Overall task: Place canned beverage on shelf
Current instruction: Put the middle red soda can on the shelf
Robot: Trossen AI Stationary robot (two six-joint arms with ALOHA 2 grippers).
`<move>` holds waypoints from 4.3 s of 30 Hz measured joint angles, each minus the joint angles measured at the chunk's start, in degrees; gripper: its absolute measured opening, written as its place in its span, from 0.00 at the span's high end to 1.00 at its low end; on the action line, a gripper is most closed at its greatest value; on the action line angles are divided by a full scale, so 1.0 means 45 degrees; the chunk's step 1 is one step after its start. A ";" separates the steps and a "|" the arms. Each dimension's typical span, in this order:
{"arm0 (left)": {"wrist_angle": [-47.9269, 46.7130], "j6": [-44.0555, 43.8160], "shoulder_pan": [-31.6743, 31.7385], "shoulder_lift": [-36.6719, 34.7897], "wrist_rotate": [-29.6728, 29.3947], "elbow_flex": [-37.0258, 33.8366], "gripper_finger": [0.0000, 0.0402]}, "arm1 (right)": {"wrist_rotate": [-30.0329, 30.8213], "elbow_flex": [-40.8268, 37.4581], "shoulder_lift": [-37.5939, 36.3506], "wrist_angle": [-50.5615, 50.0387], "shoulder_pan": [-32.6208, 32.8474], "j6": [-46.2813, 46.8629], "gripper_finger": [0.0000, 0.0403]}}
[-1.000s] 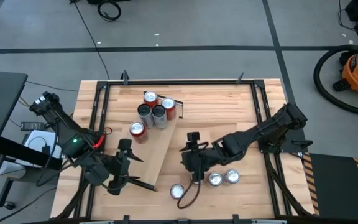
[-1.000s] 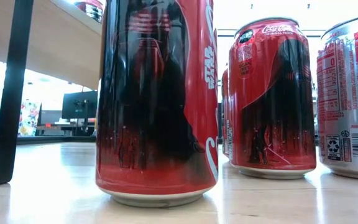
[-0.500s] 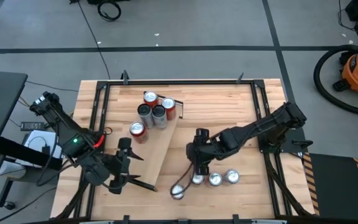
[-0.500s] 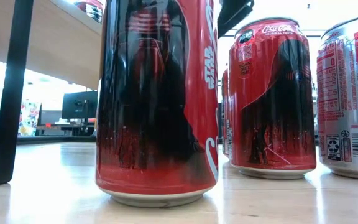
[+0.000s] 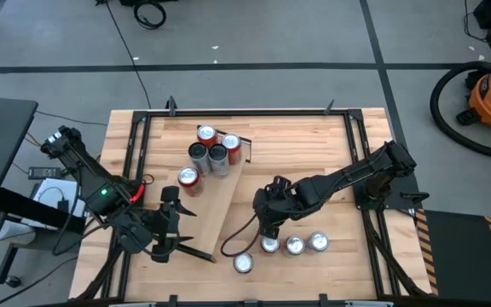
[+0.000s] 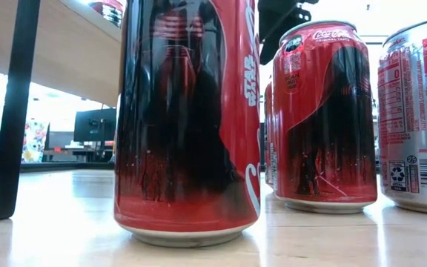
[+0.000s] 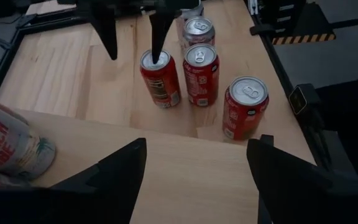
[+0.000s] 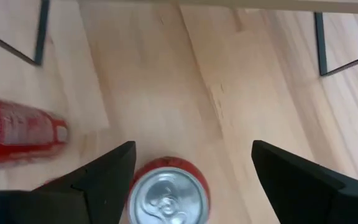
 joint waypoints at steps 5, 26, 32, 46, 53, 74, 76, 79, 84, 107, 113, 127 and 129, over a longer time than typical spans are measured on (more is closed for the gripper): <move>-0.0271 -0.0417 0.0000 0.0000 0.0001 0.0000 0.28 | -0.0164 -0.0011 0.0322 -0.0408 0.0031 0.0043 0.18; -0.0435 -0.0622 0.0000 -0.0005 0.0009 -0.0005 0.28 | -0.0183 -0.0008 0.0306 -0.1634 0.0868 -0.2544 0.19; -0.0439 -0.0767 0.0000 -0.0005 0.0010 -0.0005 0.28 | 0.0270 -0.0008 0.0311 -0.2506 0.0993 -0.2620 0.19; -0.0442 -0.0797 0.0000 -0.0005 0.0010 -0.0005 0.28 | 0.0969 -0.0654 0.0223 -0.2898 0.0593 -0.2730 0.19; -0.0445 -0.0825 0.0000 -0.0005 0.0010 -0.0005 0.28 | 0.2386 -0.0867 0.0306 -0.2968 0.0156 -0.4056 0.19; -0.0591 -0.1429 0.0090 0.0000 0.0021 -0.0005 0.28 | 0.0000 -0.1963 0.0305 0.3034 -0.0786 -0.7986 0.21; -0.0667 -0.1464 -0.0096 -0.0005 0.0085 -0.0005 0.28 | 0.0036 -0.2353 0.0291 0.3592 -0.0938 -0.8059 0.21; -0.1031 -0.1502 -0.0430 -0.0010 0.0142 -0.0005 0.28 | -0.0069 -0.3265 0.0291 0.5144 -0.1080 -0.8214 0.23; -0.3900 -0.3648 -0.1316 -0.0025 -0.0820 -0.0005 0.28 | 0.0046 -0.3956 0.0291 0.5441 -0.1319 -0.8109 0.26; -0.9538 -0.7906 -0.0554 -0.1962 -0.2458 -0.0719 0.28 | 0.0385 -0.3937 -0.2111 0.4915 -0.0900 -0.7630 0.28; -0.9582 -0.8404 -0.0272 -0.3943 -0.3058 -0.0781 0.29 | 0.0376 -0.3937 -0.2137 0.4920 -0.0873 -0.7632 0.28; -0.9609 -0.8167 0.4508 -0.6692 -0.2936 -0.3376 0.54 | 0.0244 -0.3937 -0.2137 0.5793 -0.0877 -0.8265 0.28; -0.9579 -0.7764 0.5261 -0.6529 -0.2479 -0.3376 0.56 | 0.0240 -0.3937 -0.2137 0.5905 -0.0895 -0.8315 0.28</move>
